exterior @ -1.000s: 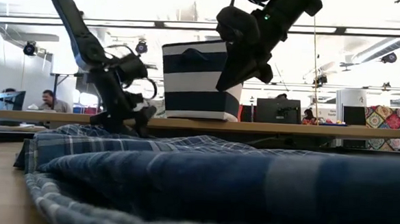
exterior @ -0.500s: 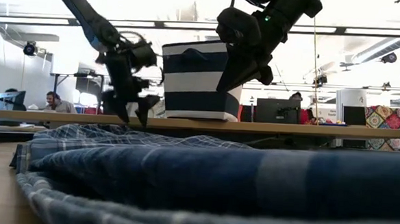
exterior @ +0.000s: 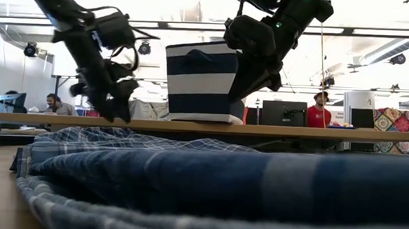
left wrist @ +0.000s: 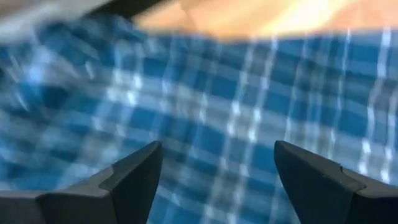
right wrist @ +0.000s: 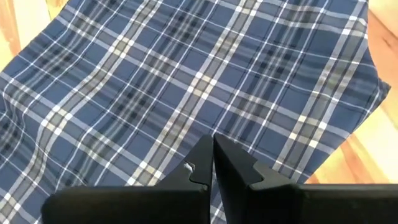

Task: Fold Laundry from Bin
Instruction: Fold the blue patterned pants

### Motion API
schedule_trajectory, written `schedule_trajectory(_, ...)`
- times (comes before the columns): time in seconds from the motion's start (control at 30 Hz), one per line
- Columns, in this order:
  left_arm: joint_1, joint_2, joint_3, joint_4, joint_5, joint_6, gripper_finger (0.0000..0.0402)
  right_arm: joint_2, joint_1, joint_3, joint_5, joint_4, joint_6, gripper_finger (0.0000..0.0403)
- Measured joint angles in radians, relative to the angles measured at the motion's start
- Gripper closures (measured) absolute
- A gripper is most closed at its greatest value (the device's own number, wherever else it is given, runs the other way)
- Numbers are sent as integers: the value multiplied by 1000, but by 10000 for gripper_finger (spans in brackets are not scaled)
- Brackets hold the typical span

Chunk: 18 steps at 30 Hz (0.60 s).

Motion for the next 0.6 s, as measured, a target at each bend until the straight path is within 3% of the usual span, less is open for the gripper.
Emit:
schedule_trajectory(0.27, -172, 23, -65, -139, 1, -200, 109, 36, -37, -17, -7, 0, 47, 334)
schedule_trajectory(0.6, -305, 33, -104, -150, 70, -362, 109, 162, -82, 58, -10, 1, 53, 279)
